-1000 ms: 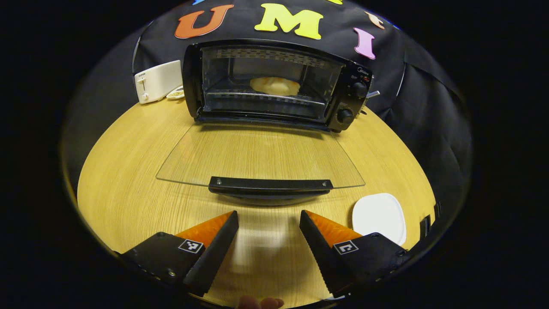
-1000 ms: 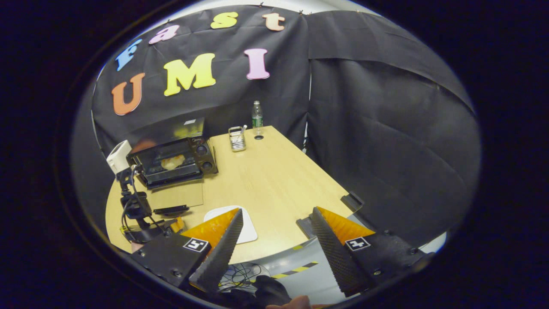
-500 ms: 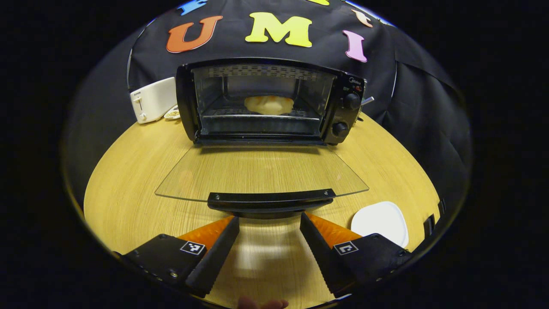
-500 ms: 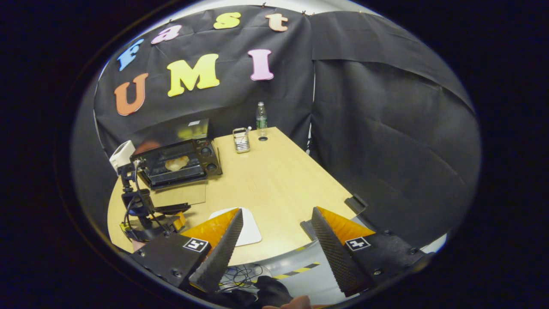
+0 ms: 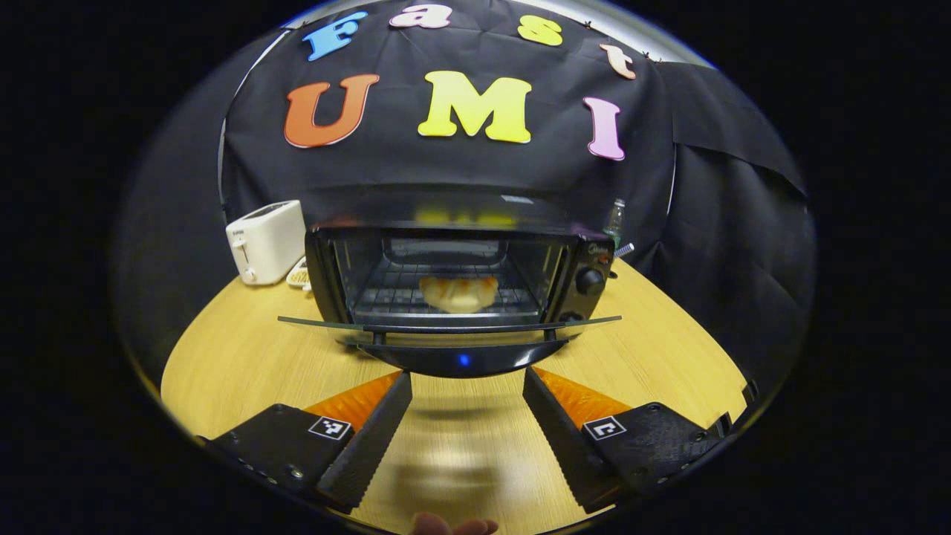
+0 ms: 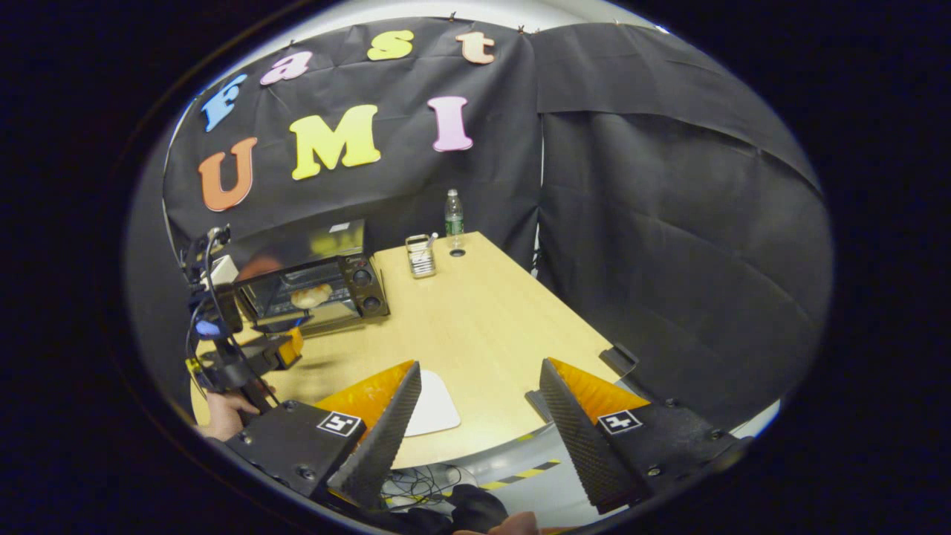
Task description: Open the electric oven with the left hand, put the food in, and close the electric oven.
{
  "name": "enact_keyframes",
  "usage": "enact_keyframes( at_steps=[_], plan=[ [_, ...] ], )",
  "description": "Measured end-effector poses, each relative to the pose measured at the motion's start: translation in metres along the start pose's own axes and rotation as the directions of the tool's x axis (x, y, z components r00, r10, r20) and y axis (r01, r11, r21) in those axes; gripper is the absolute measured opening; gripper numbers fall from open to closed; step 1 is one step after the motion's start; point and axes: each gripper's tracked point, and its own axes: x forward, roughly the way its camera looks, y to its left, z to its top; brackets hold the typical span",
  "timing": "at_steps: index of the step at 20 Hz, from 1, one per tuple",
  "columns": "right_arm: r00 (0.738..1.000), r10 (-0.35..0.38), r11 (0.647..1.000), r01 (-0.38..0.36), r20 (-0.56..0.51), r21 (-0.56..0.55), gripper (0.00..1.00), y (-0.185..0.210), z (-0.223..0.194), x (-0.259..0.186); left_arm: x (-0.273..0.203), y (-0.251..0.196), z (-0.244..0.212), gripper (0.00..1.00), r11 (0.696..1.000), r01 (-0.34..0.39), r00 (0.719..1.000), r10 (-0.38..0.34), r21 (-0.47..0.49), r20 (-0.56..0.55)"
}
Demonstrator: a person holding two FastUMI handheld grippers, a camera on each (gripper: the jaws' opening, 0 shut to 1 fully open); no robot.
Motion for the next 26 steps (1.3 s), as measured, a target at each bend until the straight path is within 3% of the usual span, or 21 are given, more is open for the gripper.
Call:
enact_keyframes(
  at_steps=[5, 6, 7, 12, 16, 20, 26],
  plan=[
    [0.997, -0.005, 1.0, 0.005, 0.078, -0.007, 0.97, 0.004, 0.025, -0.008, 0.001, 0.006, 0.079, 0.95, 1.0, 0.013, 0.992, -0.011, -0.013, 0.124],
    [0.995, 0.006, 1.0, -0.005, 0.095, -0.009, 1.0, 0.006, 0.031, -0.009, -0.006, 0.008, 0.096, 0.84, 1.0, 0.02, 0.988, -0.017, -0.017, 0.153],
    [0.993, 0.02, 1.0, -0.018, 0.115, -0.012, 1.0, 0.01, 0.038, -0.01, -0.015, 0.009, 0.112, 0.95, 0.999, 0.03, 0.983, -0.025, -0.021, 0.182],
    [0.972, 0.09, 0.996, -0.084, 0.215, -0.038, 0.97, 0.042, 0.089, -0.003, -0.079, 0.031, 0.189, 0.94, 1.0, 0.022, 0.945, -0.017, -0.012, 0.327],
    [0.939, 0.169, 0.984, -0.14, 0.3, -0.114, 0.98, 0.079, 0.135, -0.001, -0.13, 0.061, 0.223, 0.95, 0.999, -0.012, 0.927, 0.025, -0.038, 0.374],
    [0.887, 0.283, 0.958, -0.243, 0.365, -0.15, 0.99, 0.131, 0.174, -0.018, -0.172, 0.086, 0.232, 0.94, 0.997, -0.055, 0.917, 0.07, -0.048, 0.393],
    [0.827, 0.406, 0.914, -0.361, 0.388, -0.187, 0.99, 0.194, 0.192, -0.045, -0.227, 0.105, 0.229, 0.94, 0.993, -0.076, 0.907, 0.107, -0.091, 0.407]
  ],
)
